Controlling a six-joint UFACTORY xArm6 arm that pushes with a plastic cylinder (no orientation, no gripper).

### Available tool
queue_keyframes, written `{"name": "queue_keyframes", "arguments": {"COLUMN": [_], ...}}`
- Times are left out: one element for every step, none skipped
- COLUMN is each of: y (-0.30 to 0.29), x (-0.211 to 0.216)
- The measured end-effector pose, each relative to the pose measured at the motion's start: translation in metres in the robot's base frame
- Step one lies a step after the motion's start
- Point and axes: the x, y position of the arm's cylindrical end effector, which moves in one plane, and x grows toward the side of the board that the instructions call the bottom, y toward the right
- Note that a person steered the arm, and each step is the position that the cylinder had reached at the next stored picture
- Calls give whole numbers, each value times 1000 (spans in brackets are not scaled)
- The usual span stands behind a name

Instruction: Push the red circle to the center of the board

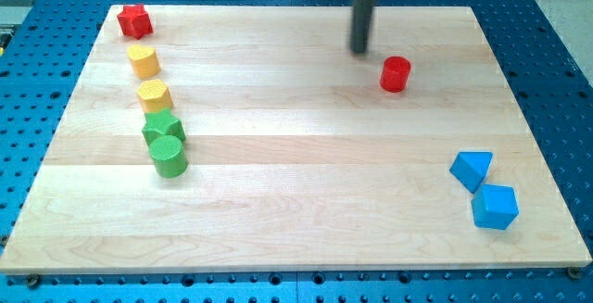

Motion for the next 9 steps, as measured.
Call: {"name": "queue_keyframes", "arguments": {"y": [78,143,172,127,85,96,64,-33,-98], "x": [0,11,42,69,63,60,66,61,58]}}
